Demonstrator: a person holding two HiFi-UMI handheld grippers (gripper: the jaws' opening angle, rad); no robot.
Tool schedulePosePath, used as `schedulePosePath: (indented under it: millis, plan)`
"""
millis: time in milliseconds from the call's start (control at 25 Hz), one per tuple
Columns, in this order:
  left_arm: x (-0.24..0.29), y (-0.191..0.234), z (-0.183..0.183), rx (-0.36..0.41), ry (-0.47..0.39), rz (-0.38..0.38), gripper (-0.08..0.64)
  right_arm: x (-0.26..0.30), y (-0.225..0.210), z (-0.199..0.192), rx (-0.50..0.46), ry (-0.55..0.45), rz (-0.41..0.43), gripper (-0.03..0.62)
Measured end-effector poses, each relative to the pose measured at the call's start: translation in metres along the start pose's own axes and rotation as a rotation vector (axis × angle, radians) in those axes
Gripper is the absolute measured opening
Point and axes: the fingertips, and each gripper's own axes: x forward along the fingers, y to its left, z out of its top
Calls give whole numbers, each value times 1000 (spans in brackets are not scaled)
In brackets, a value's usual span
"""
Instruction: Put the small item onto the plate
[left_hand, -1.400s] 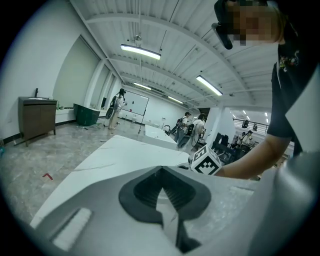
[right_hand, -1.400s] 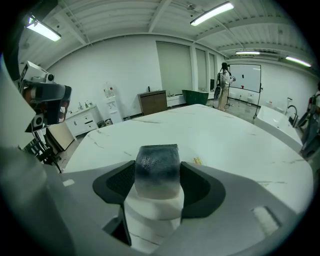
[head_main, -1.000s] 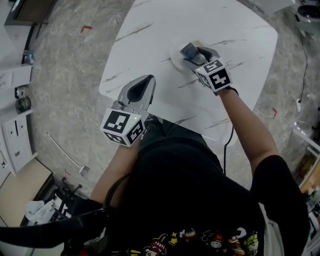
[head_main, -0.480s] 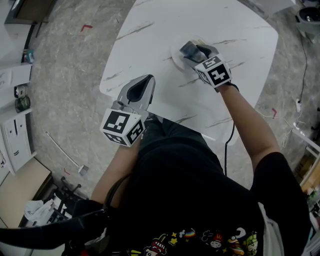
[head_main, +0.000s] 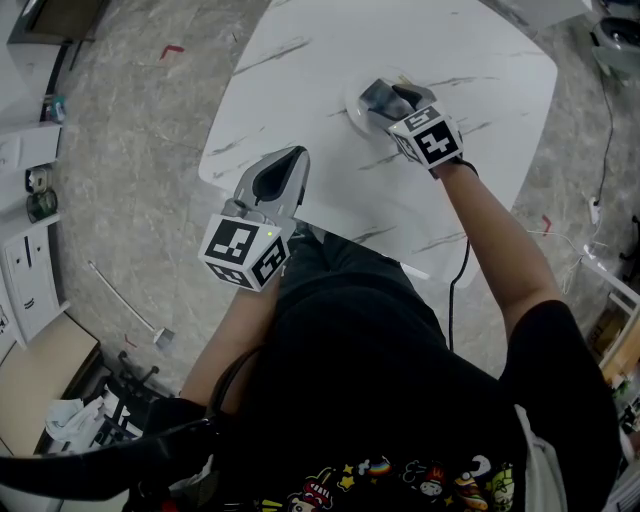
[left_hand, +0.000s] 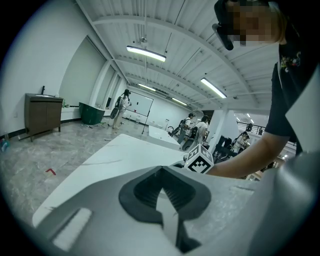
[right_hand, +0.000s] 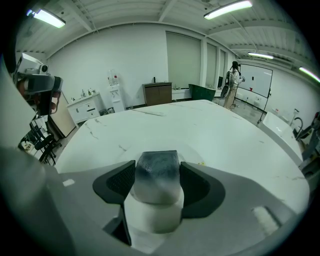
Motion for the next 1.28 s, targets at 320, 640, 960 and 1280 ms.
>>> schedulePosePath:
  millis: [320,640,960,1280]
  plan:
    - [-3,2,-3,-3,-5,4,0,2,0,-1,14,11,24,313]
    - [-6,2,-3,-4,1,1,0,3,0,-1,27,13,37,325]
    - [-8,4,-1,6,-3,4,0,8,0,-5,39,29,35,337]
    - [-10,8,4,22,3,-10,0,-1,-1,4,117,-15,27,337]
